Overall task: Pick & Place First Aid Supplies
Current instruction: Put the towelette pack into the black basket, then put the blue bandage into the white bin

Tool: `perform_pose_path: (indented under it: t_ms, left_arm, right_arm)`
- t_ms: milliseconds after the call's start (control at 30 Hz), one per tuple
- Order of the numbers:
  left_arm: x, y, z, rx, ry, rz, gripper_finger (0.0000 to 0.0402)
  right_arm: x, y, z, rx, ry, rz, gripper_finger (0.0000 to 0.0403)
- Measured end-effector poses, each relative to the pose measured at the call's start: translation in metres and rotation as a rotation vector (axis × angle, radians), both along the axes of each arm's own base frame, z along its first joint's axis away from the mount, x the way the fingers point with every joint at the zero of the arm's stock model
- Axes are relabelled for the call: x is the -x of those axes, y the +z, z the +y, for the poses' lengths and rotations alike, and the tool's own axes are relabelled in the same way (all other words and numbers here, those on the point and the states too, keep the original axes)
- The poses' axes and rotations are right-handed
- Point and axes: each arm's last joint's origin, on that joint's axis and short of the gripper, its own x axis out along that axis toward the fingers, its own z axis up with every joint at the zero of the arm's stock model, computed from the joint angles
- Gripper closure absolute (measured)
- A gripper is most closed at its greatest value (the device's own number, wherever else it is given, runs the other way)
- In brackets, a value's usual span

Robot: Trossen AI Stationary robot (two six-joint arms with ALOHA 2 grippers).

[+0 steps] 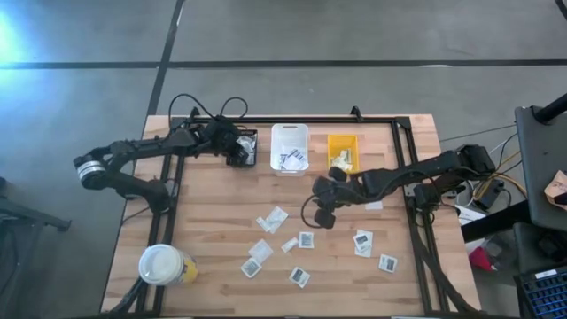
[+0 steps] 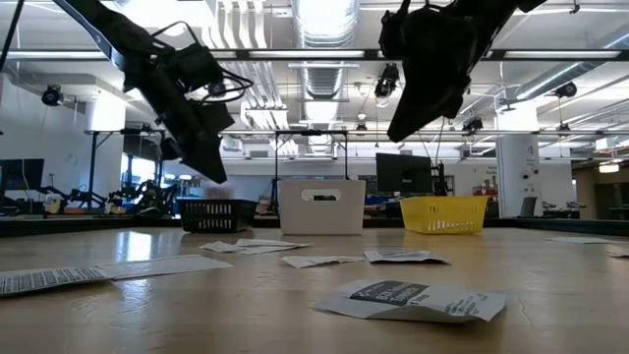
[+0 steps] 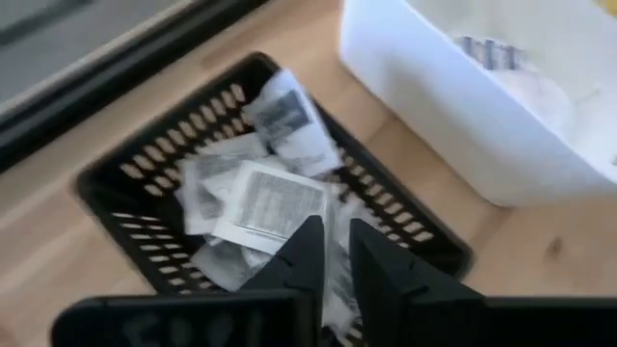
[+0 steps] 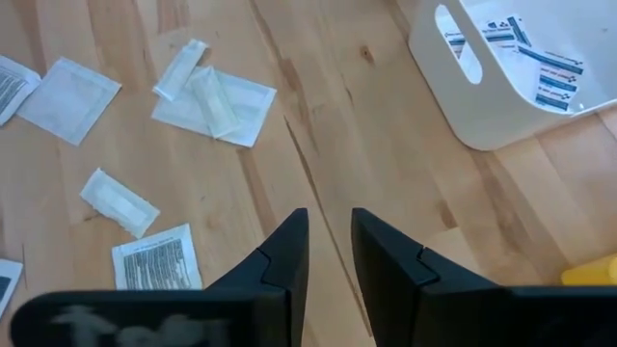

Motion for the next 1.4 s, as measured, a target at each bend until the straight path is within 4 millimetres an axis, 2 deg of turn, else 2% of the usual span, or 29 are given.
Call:
perform_pose_path:
  t_ms: [267, 433, 600, 800, 1000, 1167, 1300, 1400]
  left_arm:
    - [-0.001, 0.013, 0.008, -0.168, 0.087, 0.067, 0.0296]
    - [-0.008, 0.029, 0.008, -0.207, 0.012, 0.036, 0.0291]
    - [-0.018, 0.039, -0.004, -0.195, -0.152, -0.025, 0.0303]
    - [-0.033, 0.033, -0.042, -0.167, -0.371, -0.040, 0.0318]
    - [-0.047, 0.027, -0.097, -0.153, -0.596, -0.042, 0.0329]
    - [-0.053, 0.028, -0.140, -0.141, -0.748, -0.083, 0.0340]
    - [-0.054, 0.029, -0.160, -0.139, -0.793, -0.113, 0.0348]
    - [-0.052, 0.023, -0.167, -0.146, -0.788, -0.117, 0.0353]
  right_arm:
    - [0.001, 0.000, 0.009, 0.000, 0.028, 0.000, 0.0339]
    - [0.003, 0.000, 0.018, -0.008, 0.046, -0.003, 0.0337]
    - [0.005, 0.000, 0.028, -0.030, 0.050, -0.009, 0.0342]
    - [0.006, 0.001, 0.042, -0.038, 0.082, -0.029, 0.0349]
    - [0.004, 0.003, 0.054, -0.053, 0.126, -0.111, 0.0351]
    - [0.005, -0.006, 0.057, -0.051, 0.131, -0.181, 0.0351]
    - [0.005, -0.014, 0.057, -0.060, 0.129, -0.229, 0.0351]
    - [0.005, -0.018, 0.057, -0.072, 0.129, -0.272, 0.0351]
